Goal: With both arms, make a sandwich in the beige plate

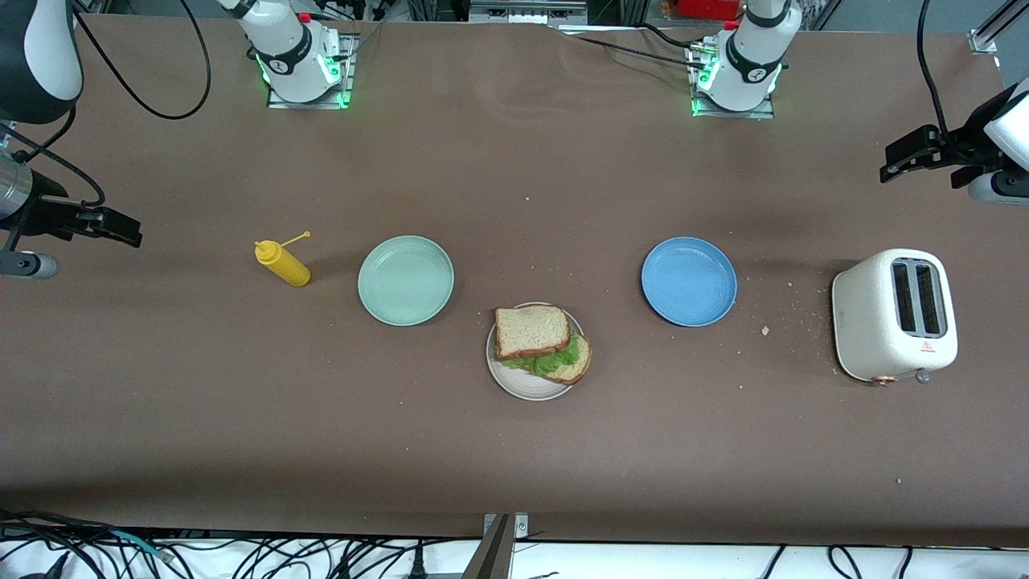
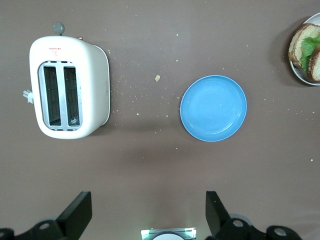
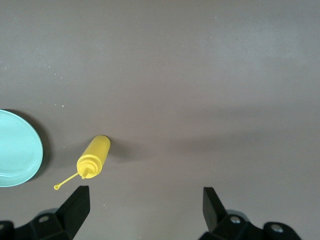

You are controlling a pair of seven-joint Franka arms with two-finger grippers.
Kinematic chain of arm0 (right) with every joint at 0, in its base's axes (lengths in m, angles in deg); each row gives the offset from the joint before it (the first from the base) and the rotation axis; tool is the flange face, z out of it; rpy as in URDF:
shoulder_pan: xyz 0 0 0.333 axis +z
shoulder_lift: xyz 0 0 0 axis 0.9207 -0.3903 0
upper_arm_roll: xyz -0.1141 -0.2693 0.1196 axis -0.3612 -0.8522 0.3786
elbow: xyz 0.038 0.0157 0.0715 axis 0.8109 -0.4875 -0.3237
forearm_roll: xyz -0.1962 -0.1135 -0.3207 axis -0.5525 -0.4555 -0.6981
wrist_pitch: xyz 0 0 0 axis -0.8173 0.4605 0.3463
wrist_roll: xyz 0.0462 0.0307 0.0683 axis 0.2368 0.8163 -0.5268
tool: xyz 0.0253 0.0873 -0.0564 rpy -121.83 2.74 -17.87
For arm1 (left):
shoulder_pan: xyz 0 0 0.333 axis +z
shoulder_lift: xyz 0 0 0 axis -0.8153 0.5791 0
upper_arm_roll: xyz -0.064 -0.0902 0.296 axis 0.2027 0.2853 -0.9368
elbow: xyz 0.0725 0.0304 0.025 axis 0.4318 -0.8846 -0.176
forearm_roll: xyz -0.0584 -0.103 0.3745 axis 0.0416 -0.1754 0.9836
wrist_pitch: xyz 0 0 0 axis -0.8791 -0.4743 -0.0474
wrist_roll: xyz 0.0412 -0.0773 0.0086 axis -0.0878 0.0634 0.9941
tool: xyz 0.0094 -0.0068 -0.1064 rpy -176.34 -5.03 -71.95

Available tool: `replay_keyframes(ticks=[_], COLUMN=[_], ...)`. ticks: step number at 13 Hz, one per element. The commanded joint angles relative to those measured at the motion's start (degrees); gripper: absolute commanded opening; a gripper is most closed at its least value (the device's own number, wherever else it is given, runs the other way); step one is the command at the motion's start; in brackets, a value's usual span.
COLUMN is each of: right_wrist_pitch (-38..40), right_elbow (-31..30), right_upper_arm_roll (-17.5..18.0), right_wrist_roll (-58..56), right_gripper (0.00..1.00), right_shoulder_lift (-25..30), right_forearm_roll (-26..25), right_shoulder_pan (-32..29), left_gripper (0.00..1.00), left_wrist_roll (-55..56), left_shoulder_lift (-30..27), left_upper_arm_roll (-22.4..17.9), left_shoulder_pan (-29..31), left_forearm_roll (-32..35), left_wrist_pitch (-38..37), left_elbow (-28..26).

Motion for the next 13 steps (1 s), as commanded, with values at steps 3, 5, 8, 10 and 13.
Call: replay_keyframes(ticks=[3,5,8,10,13], right_wrist_pitch=[-0.50,-0.50,-1.20,-1.20,-1.11], right_elbow=[0.19,0.19,0.19,0.19,0.10], right_upper_arm_roll=[0.35,0.35,0.35,0.35,0.26], right_wrist_roll=[0.51,0.51,0.51,0.51,0.42], right_gripper=[1.00,1.00,1.00,1.00,1.00], right_shoulder_lift=[0.22,0.22,0.21,0.21,0.21], right_forearm_roll=[0.34,0.34,0.34,0.34,0.34], right_shoulder_pan=[-0.63,-0.62,-0.63,-0.71,-0.71], left_gripper=[1.00,1.00,1.00,1.00,1.00], left_wrist_roll=[0.52,0.52,0.52,0.52,0.52], left_shoulder_lift=[0.11,0.11,0.46,0.55,0.55], left_upper_arm_roll=[0.52,0.52,0.52,0.52,0.52], left_shoulder_pan=[0.64,0.64,0.64,0.64,0.64], left_forearm_roll=[-0.24,-0.24,-0.24,-0.24,-0.24], left_wrist_pitch=[-0.33,-0.33,-0.33,-0.33,-0.33], left_elbow=[-0.07,-0.07,-0.07,-0.07,-0.07])
